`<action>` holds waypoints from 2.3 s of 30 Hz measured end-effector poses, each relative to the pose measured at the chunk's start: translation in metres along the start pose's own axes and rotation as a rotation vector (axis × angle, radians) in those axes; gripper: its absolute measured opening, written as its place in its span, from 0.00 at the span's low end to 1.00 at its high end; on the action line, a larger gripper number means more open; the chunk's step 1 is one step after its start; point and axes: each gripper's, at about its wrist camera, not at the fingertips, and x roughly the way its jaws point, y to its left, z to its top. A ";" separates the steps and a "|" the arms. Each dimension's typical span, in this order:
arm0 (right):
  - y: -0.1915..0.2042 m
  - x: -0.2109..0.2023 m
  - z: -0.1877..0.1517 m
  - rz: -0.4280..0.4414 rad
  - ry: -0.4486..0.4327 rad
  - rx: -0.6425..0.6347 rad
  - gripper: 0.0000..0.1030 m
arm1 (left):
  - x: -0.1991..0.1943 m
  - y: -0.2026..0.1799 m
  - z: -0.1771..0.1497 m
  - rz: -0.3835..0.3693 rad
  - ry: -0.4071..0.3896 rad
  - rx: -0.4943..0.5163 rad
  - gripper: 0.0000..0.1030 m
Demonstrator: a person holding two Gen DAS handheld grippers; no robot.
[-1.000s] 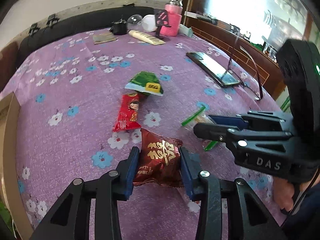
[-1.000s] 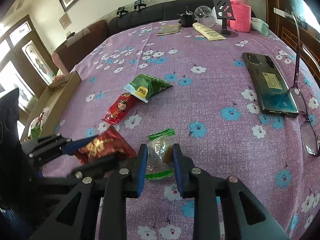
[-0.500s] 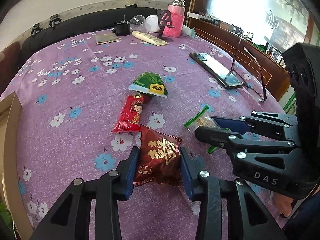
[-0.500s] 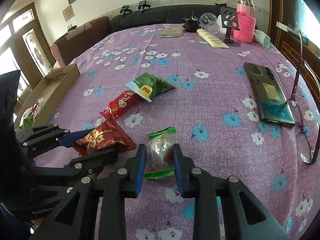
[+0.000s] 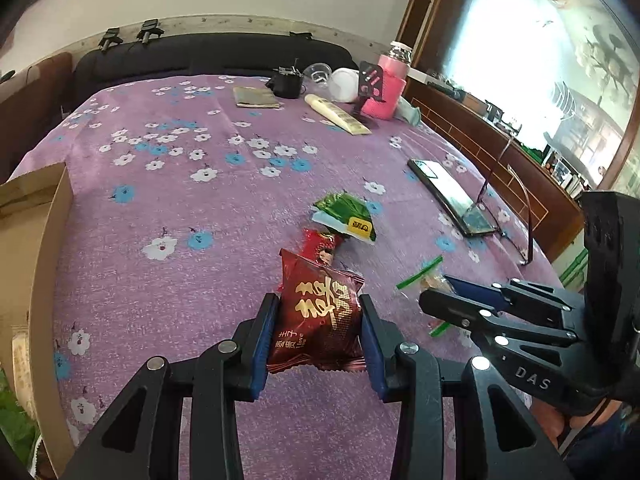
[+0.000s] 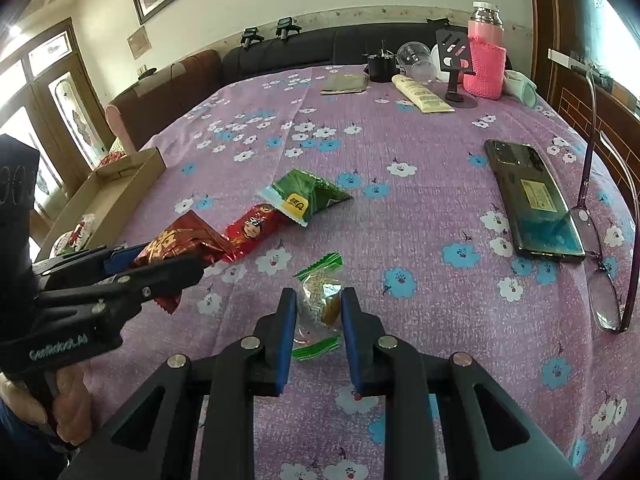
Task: Organize snacks
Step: 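Grasp the dark red gold-print packet with the left tool while the right tool grasps the clear bag, then lift the dark red packet and clear bag and carry them toward the box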
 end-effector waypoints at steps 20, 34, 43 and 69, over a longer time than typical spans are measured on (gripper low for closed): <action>0.009 -0.022 -0.001 0.058 -0.132 -0.018 0.21 | -0.020 0.007 0.002 0.118 -0.128 -0.005 0.40; 0.015 -0.031 -0.001 0.087 -0.184 -0.039 0.21 | -0.029 0.007 0.002 0.189 -0.186 0.004 0.40; 0.016 -0.031 -0.002 0.085 -0.180 -0.042 0.21 | -0.032 0.003 0.001 0.209 -0.204 0.025 0.40; 0.006 -0.027 0.001 0.087 -0.168 0.014 0.21 | -0.043 0.014 0.002 0.203 -0.241 -0.034 0.40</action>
